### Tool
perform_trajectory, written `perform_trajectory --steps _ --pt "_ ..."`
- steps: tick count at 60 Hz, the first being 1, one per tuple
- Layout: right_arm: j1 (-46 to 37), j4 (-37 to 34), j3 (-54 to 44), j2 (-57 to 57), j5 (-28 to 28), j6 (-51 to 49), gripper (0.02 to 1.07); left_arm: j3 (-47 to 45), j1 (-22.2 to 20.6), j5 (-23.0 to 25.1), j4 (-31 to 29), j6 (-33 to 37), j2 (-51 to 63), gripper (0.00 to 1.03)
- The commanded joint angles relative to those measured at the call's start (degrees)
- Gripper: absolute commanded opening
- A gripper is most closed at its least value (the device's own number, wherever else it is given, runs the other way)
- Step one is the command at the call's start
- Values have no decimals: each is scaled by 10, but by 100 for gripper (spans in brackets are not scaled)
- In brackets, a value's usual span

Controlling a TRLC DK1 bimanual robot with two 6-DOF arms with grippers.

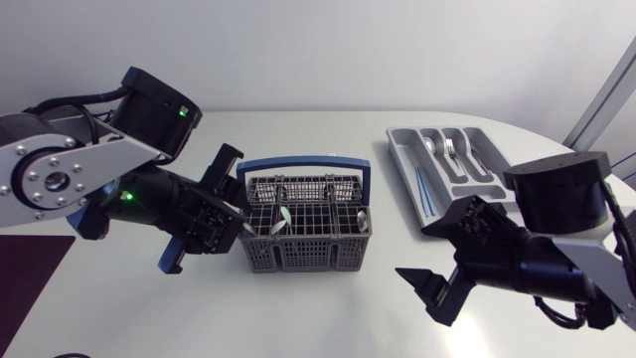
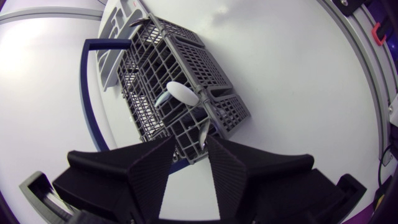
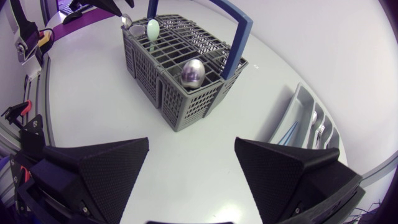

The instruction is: Unload the cutlery basket into the drawer organizer.

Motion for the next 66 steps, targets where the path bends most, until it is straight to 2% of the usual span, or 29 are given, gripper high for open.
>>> perform_trajectory --steps 1,21,24,29,42,66 --pt "-2 -9 -17 -7 0 -11 101 -23 -1 -5 2 22 13 42" --pt "-5 -14 -21 -19 -1 -14 101 -45 -3 -8 44 19 19 42" --pt "-5 -14 -23 -20 -1 -14 101 -44 -3 -8 47 18 20 35" --pt "-5 -14 -25 -22 -1 -14 101 -45 -2 -8 50 18 24 33" --pt "-6 -19 -26 -30 -1 -14 101 -44 -2 -8 54 8 32 14" --pt "-7 -20 -34 -42 -1 -12 101 -49 3 2 54 -10 24 5"
